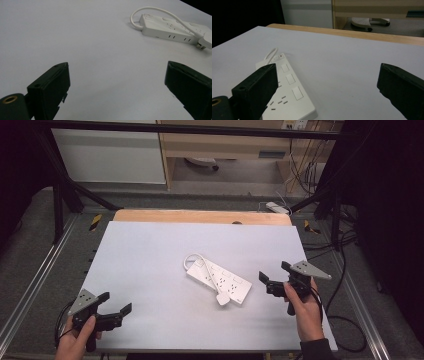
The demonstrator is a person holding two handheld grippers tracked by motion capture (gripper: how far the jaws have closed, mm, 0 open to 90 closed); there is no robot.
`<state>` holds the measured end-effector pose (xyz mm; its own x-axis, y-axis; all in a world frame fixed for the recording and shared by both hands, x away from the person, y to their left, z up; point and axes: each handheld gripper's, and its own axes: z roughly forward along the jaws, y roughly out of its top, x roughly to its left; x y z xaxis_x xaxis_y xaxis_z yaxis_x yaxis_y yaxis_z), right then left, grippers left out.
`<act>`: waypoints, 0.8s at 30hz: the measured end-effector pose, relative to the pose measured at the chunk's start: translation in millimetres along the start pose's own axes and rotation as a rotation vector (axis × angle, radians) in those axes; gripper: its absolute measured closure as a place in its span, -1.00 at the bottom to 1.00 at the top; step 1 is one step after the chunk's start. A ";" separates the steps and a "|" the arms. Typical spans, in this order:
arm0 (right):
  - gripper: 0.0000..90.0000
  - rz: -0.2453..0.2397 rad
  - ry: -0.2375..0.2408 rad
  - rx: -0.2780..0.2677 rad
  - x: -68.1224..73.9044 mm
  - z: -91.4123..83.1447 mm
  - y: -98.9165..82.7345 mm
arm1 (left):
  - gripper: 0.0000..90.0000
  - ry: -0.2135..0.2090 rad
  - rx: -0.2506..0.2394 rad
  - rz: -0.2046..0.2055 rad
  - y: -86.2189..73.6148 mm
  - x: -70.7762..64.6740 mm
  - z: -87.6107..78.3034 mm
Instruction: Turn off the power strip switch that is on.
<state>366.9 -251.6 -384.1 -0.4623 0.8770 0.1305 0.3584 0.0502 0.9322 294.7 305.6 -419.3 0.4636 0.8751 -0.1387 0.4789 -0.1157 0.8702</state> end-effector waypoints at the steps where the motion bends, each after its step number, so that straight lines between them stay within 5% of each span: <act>1: -0.91 0.000 -0.004 -0.001 -1.3 -2.0 -1.9 | -0.86 0.000 0.000 0.000 0.0 0.0 0.0; 13: -0.90 -0.008 -0.034 0.012 -9.4 -16.7 -27.2 | -0.86 0.003 0.000 0.003 0.0 -0.2 -0.1; 24: -0.89 -0.003 -0.052 0.098 -13.1 -10.6 -56.8 | -0.86 -0.001 -0.005 0.008 0.3 -0.8 0.0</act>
<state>344.1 -271.0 -435.2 -0.4222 0.9001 0.1075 0.4356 0.0974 0.8948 294.5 304.9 -418.9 0.4678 0.8738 -0.1326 0.4716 -0.1199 0.8736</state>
